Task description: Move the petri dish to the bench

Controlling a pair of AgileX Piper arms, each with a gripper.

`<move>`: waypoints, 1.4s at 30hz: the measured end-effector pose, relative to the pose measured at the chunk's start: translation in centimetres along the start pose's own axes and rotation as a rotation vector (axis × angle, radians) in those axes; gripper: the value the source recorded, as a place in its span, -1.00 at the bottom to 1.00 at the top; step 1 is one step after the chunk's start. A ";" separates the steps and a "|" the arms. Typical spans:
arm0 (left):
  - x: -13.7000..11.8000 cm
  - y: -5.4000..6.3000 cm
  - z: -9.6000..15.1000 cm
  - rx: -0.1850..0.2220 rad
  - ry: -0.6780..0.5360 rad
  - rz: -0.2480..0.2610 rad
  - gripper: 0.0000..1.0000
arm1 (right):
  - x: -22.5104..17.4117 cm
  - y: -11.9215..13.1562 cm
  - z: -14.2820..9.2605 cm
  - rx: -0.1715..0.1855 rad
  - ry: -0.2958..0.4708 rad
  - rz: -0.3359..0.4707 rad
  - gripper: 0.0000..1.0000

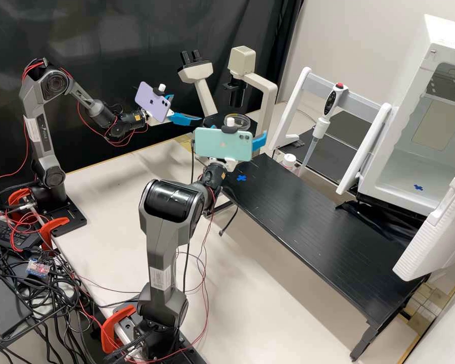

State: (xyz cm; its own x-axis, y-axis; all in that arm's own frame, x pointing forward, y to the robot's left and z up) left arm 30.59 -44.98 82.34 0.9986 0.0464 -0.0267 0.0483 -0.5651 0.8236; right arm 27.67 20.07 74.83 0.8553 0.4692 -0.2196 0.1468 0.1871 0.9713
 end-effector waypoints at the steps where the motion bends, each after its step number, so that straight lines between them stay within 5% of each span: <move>1: 0.0 0.0 0.0 0.000 0.000 0.000 1.00 | 0.3 -0.1 -0.3 -0.009 0.010 -0.005 1.00; 16: 0.0 0.0 0.0 0.000 0.000 0.000 1.00 | 8.9 -3.0 -4.2 -0.047 0.057 -0.137 1.00; 24: 0.0 0.0 0.0 0.000 0.000 0.000 1.00 | 13.2 -4.7 -3.9 -0.003 -0.001 -0.203 1.00; 37: 0.0 0.0 0.0 0.000 0.000 0.000 1.00 | 18.7 -4.3 0.4 0.153 -0.116 -0.209 1.00; 42: 0.0 0.0 0.0 0.000 0.000 0.000 1.00 | 19.0 -5.4 0.9 0.148 -0.135 -0.243 1.00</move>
State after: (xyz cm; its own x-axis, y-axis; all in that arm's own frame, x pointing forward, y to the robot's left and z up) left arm 30.59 -44.98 82.34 0.9986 0.0464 -0.0267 0.0483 -0.5651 0.8236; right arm 43.63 27.19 65.51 0.8431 0.3058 -0.4423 0.4169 0.1476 0.8969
